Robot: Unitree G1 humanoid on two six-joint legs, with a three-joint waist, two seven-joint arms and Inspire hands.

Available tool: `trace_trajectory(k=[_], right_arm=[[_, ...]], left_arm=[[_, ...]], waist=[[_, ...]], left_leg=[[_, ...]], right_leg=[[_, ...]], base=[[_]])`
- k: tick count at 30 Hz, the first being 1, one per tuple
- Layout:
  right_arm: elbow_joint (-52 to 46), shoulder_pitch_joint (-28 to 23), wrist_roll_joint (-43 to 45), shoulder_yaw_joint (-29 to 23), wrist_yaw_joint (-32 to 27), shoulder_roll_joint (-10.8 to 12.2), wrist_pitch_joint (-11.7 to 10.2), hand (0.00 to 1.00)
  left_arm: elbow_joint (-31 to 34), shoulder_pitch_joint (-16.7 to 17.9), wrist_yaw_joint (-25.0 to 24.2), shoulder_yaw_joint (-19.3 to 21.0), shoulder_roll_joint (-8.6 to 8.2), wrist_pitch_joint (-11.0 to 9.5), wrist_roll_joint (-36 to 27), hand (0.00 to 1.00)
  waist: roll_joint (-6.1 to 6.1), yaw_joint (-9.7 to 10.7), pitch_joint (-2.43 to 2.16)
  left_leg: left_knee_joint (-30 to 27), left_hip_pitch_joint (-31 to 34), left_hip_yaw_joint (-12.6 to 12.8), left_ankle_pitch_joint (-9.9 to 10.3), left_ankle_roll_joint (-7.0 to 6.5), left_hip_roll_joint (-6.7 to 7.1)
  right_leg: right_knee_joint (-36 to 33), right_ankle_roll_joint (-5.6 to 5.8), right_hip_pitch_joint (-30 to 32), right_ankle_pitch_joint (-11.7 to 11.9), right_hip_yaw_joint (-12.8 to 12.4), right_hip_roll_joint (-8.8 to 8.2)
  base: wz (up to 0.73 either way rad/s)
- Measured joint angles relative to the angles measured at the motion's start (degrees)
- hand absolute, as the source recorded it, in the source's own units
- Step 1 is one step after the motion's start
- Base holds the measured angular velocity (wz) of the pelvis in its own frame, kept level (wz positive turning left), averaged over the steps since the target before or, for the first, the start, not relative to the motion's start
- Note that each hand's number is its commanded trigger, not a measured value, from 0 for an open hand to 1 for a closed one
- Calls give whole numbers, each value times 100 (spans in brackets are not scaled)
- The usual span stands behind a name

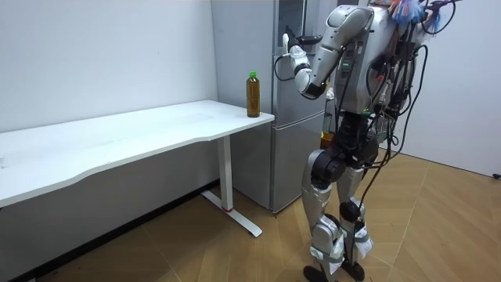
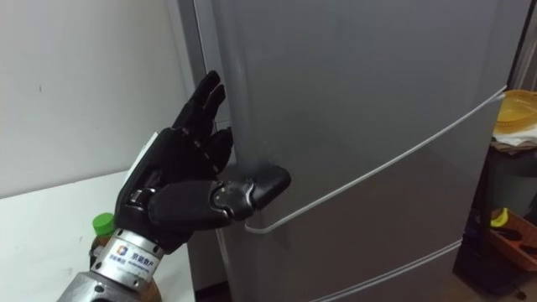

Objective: Put the bottle in the upper fridge

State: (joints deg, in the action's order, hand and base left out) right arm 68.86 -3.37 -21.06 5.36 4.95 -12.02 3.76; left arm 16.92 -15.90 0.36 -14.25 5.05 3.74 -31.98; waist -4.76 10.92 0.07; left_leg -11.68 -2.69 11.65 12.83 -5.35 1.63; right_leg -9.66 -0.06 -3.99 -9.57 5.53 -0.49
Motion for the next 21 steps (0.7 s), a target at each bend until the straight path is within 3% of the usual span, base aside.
trace_trajectory(k=[9,21], right_arm=[[-7,-14,-226,7,-7,14,-47,0],[-25,-56,-314,-4,-28,9,-84,0]], left_arm=[[-80,1,5,-29,-44,-15,-1,0],[-91,1,4,-248,-42,-59,0,0]], waist=[[59,132,42],[58,156,41]], left_leg=[[44,-8,159,-25,-51,0],[35,4,201,-51,-98,0]], right_leg=[[5,59,3,58,-29,-35],[4,88,12,128,-38,-49]], base=[[-2],[0]])
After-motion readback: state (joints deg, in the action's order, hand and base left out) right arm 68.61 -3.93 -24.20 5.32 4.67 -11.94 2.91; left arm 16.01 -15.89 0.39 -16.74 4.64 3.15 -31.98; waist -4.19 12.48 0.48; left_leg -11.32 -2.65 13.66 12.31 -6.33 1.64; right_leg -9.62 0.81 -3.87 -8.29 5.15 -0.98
